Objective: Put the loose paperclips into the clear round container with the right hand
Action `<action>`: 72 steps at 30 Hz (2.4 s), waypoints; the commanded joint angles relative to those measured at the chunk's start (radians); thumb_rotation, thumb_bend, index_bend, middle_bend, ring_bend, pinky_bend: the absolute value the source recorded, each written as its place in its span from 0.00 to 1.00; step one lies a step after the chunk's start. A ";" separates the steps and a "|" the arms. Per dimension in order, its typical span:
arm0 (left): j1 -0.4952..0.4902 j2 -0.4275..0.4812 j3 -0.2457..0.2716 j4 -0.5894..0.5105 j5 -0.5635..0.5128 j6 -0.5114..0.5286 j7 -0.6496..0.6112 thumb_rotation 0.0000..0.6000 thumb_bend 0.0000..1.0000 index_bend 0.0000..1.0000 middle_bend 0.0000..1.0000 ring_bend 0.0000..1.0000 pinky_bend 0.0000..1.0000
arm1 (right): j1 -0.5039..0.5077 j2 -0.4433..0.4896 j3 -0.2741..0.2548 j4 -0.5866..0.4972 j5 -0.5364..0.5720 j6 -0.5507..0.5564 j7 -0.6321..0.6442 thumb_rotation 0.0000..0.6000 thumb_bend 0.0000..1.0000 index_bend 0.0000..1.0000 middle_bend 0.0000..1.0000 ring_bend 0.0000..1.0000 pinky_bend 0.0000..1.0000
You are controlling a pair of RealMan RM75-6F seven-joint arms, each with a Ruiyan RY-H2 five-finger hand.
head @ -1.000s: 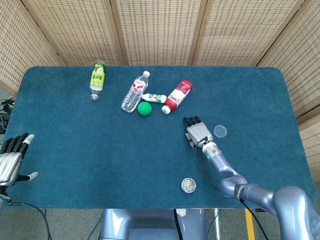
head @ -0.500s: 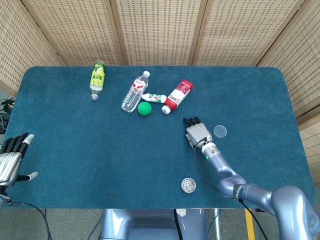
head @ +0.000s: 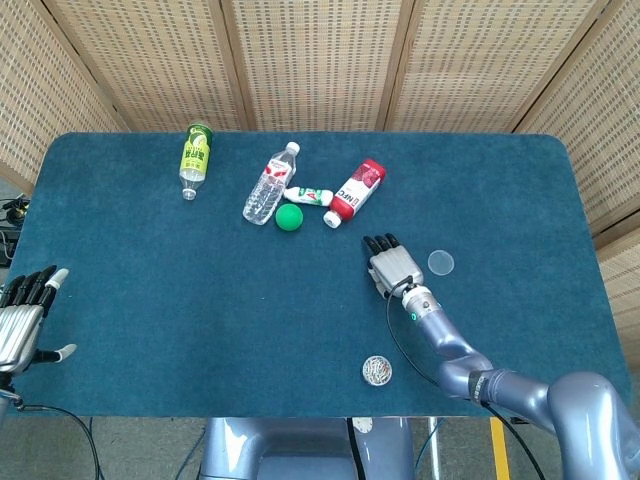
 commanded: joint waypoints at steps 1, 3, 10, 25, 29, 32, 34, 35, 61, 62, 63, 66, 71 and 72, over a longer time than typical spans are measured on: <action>0.001 0.001 0.001 -0.001 0.004 0.002 -0.002 1.00 0.00 0.00 0.00 0.00 0.00 | -0.007 0.031 0.000 -0.049 -0.018 0.024 -0.002 1.00 0.57 0.65 0.00 0.00 0.00; 0.003 0.004 0.002 -0.004 0.010 0.006 -0.005 1.00 0.00 0.00 0.00 0.00 0.00 | -0.012 0.054 -0.001 -0.086 -0.028 0.040 -0.007 1.00 0.57 0.65 0.00 0.00 0.00; 0.009 0.010 0.006 -0.011 0.028 0.018 -0.014 1.00 0.00 0.00 0.00 0.00 0.00 | -0.031 0.126 -0.015 -0.212 -0.054 0.078 -0.023 1.00 0.57 0.66 0.00 0.00 0.00; 0.015 0.018 0.014 -0.021 0.056 0.028 -0.022 1.00 0.00 0.00 0.00 0.00 0.00 | -0.085 0.320 -0.141 -0.591 -0.256 0.127 -0.052 1.00 0.57 0.66 0.00 0.00 0.00; 0.015 0.019 0.014 -0.022 0.059 0.030 -0.021 1.00 0.00 0.00 0.00 0.00 0.00 | -0.102 0.341 -0.177 -0.632 -0.301 0.133 -0.054 1.00 0.57 0.66 0.00 0.00 0.00; 0.014 0.018 0.015 -0.022 0.060 0.028 -0.018 1.00 0.00 0.00 0.00 0.00 0.00 | -0.108 0.344 -0.191 -0.639 -0.317 0.132 -0.053 1.00 0.57 0.66 0.00 0.00 0.00; 0.014 0.017 0.016 -0.023 0.060 0.027 -0.015 1.00 0.00 0.00 0.00 0.00 0.00 | -0.114 0.346 -0.200 -0.647 -0.326 0.131 -0.049 1.00 0.57 0.66 0.00 0.00 0.00; 0.014 0.017 0.015 -0.023 0.060 0.027 -0.014 1.00 0.00 0.00 0.00 0.00 0.00 | -0.115 0.347 -0.202 -0.650 -0.329 0.131 -0.047 1.00 0.57 0.66 0.00 0.00 0.00; 0.015 0.017 0.014 -0.023 0.060 0.028 -0.016 1.00 0.00 0.00 0.00 0.00 0.00 | -0.146 0.331 -0.233 -0.650 -0.355 0.104 -0.073 1.00 0.48 0.64 0.00 0.00 0.00; 0.015 0.017 0.014 -0.023 0.060 0.028 -0.016 1.00 0.00 0.00 0.00 0.00 0.00 | -0.145 0.334 -0.234 -0.652 -0.352 0.101 -0.076 1.00 0.40 0.63 0.00 0.00 0.00; 0.016 0.017 0.015 -0.023 0.061 0.028 -0.016 1.00 0.00 0.00 0.00 0.00 0.00 | -0.145 0.335 -0.234 -0.653 -0.351 0.100 -0.077 1.00 0.33 0.61 0.00 0.00 0.00; 0.016 0.017 0.014 -0.023 0.061 0.028 -0.017 1.00 0.00 0.00 0.00 0.00 0.00 | -0.147 0.337 -0.233 -0.656 -0.352 0.101 -0.077 1.00 0.19 0.57 0.00 0.00 0.00; 0.016 0.017 0.015 -0.024 0.063 0.029 -0.015 1.00 0.00 0.00 0.00 0.00 0.00 | -0.152 0.337 -0.228 -0.660 -0.362 0.110 -0.066 1.00 0.17 0.55 0.00 0.00 0.00; 0.016 0.017 0.015 -0.024 0.062 0.029 -0.015 1.00 0.00 0.00 0.00 0.00 0.00 | -0.153 0.337 -0.227 -0.660 -0.366 0.113 -0.065 1.00 0.16 0.55 0.00 0.00 0.00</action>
